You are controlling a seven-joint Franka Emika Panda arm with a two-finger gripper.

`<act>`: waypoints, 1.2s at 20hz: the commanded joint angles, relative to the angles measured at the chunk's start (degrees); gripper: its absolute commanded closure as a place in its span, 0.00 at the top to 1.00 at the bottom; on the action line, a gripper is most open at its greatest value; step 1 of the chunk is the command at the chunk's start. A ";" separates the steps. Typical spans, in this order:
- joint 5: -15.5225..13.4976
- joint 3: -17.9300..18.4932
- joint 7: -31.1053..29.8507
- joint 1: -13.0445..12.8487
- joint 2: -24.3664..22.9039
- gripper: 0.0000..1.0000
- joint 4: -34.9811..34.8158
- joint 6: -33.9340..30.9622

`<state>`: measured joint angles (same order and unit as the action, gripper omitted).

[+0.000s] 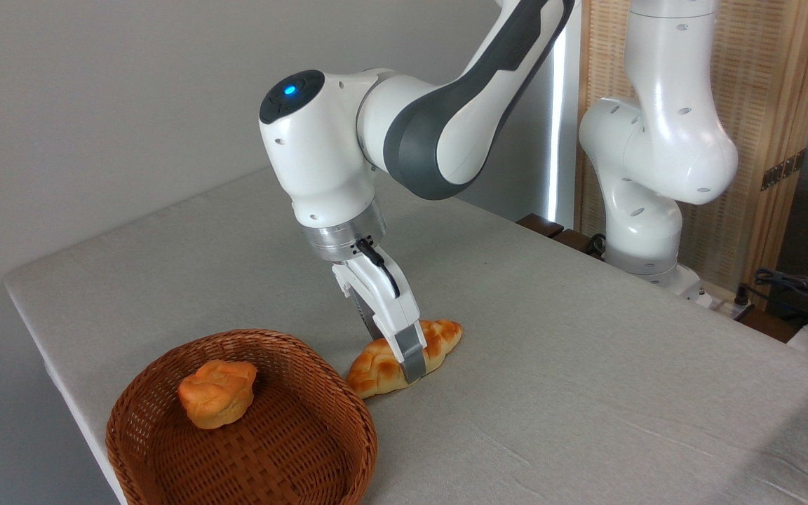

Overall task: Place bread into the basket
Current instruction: 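Close the gripper fingers around the middle of the braided roll, then lift the braided roll and carry it over the wicker basket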

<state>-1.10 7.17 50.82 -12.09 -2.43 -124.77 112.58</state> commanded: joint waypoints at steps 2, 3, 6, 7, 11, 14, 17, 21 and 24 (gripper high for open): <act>-0.04 0.47 1.30 -0.39 -0.47 0.47 0.05 0.01; -0.04 0.47 1.30 -0.39 -0.47 0.47 0.05 0.01; -0.04 0.47 1.30 -0.39 -0.56 0.48 0.14 -0.08; -0.04 0.47 1.30 -0.39 -0.73 0.48 0.23 -0.34; -0.04 0.47 1.39 -0.39 -2.49 0.48 1.10 -3.93; -0.13 0.39 1.47 -0.48 -3.72 0.48 3.82 -10.78; -0.65 0.03 2.09 -0.48 -4.42 0.48 7.42 -16.15; -7.14 1.08 2.18 -0.31 -4.08 0.49 13.49 -13.54; -8.92 2.23 2.18 -0.22 -3.73 0.51 14.20 -4.16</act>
<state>-7.62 7.85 51.55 -12.22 -7.13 -112.28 101.61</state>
